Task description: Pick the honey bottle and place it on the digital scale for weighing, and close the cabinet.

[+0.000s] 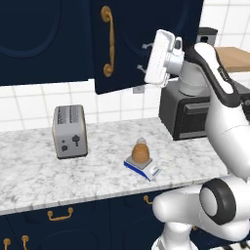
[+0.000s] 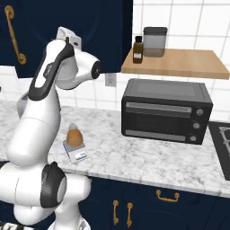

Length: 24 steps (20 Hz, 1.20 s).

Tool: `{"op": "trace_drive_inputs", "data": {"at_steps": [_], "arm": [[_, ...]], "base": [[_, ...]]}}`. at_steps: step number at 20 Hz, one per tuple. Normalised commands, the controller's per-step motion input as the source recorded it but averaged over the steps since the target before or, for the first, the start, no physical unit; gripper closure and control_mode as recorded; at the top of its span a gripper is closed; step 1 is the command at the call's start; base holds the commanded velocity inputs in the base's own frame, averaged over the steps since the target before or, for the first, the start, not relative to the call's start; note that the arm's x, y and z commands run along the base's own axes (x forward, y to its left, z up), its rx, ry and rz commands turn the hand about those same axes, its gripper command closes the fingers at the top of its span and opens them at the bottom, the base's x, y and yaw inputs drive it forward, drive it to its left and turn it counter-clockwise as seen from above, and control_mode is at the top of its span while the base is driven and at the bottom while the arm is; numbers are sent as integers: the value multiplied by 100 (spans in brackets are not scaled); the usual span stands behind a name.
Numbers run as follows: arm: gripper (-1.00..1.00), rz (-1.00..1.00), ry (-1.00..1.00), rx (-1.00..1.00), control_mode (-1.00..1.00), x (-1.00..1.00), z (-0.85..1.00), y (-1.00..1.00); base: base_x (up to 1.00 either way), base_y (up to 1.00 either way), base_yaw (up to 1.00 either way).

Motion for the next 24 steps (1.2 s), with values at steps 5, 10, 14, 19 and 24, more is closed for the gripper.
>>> {"op": "trace_drive_inputs", "data": {"at_steps": [5, 10, 14, 19, 24], "arm": [[-100, -12, 2, -3, -100, 99, -15, 8], [-100, -9, 0, -1, -100, 98, -42, 0], [-100, -10, 0, 0, -100, 74, -28, -5], [-100, -10, 0, 0, -100, 1, -6, -19], [-100, -7, 0, 0, -100, 10, -44, -25]], "base": [[0, 0, 0], [0, 0, 0], [0, 0, 0], [0, 0, 0], [0, 0, 0]]}}
